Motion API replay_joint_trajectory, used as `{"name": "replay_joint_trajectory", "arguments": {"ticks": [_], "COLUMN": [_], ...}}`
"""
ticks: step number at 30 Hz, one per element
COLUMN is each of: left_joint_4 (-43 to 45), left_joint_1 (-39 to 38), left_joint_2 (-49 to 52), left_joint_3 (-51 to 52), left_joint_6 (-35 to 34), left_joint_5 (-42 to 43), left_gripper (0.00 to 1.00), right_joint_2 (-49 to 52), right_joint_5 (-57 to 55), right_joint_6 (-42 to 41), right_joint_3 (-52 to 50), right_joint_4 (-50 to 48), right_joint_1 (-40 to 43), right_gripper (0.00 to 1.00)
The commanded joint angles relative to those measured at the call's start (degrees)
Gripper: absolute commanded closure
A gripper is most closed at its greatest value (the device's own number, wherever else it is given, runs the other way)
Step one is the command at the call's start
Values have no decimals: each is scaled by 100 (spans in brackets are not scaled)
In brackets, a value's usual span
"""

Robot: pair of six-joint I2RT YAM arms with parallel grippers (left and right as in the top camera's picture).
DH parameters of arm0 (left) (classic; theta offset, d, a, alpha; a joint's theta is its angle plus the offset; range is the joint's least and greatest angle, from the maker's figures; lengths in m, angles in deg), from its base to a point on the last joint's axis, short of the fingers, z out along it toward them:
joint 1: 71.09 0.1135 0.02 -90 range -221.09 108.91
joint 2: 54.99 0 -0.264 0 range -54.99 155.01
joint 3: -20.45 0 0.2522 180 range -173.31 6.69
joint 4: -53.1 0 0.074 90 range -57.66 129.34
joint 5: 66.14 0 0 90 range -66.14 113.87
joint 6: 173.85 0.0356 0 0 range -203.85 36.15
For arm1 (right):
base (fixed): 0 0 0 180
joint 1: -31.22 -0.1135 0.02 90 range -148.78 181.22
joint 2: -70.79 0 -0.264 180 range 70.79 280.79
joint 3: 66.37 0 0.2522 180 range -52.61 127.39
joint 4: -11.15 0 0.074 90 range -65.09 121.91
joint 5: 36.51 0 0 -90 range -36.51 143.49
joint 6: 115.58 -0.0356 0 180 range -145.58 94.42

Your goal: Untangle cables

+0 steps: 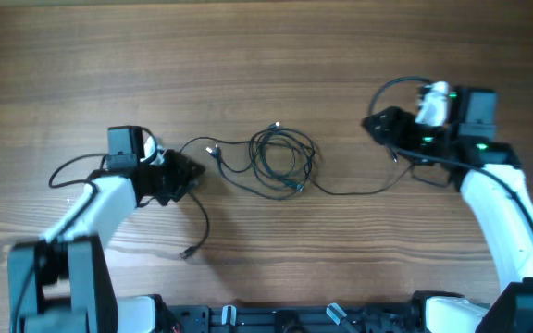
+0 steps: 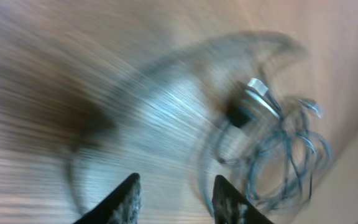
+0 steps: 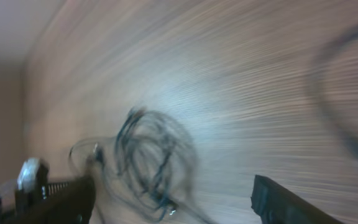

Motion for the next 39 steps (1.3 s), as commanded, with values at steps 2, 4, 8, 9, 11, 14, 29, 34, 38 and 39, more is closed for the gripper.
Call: {"name": "replay_joint_trajectory", "arguments": {"ticks": [2,4,8,9,11,14,29,34,38,39], "left_joint_4": [695,807,981,1001,1078,1285,1377,1311,1316,1342], "left_joint_1": [-1366,-1902,-2330,-2356,-2363,-2382,-2610,-2610,-2682,-2741], "left_joint_2": [-850,-807,-643,-586,-422,-208,-79,-79,-79,-79], "left_joint_3": [-2,-2,-2,-2,-2,-2,0,0,0,0], "left_joint_6": [35,-439,-603,-669,-791,-883,-1093,-1093,-1172,-1172], "left_joint_5": [-354,-1241,-1589,-1635,-1692,-1692,-1685,-1646,-1580,-1556], "left_gripper": [24,21,23,24,25,24,23,23,23,20], "right_joint_2": [455,883,1475,1541,1690,1873,2083,2365,2096,1895], "right_joint_5": [-684,-841,-1818,-2074,-2511,-2546,-2074,-2476,-1740,-1375], "right_joint_6": [-684,-678,-763,-903,-1113,-1169,-1445,-1274,-452,-269], "right_joint_3": [-280,-280,-278,-278,-278,-278,-278,-278,-50,90], "right_joint_4": [-442,-949,-1281,-1270,-1209,-1285,-1401,-970,-855,-717], "right_joint_1": [-1296,-1825,-2400,-2485,-2601,-2616,-2588,-2481,-2481,-2481], "right_gripper": [48,53,62,64,69,73,85,95,96,95]}}
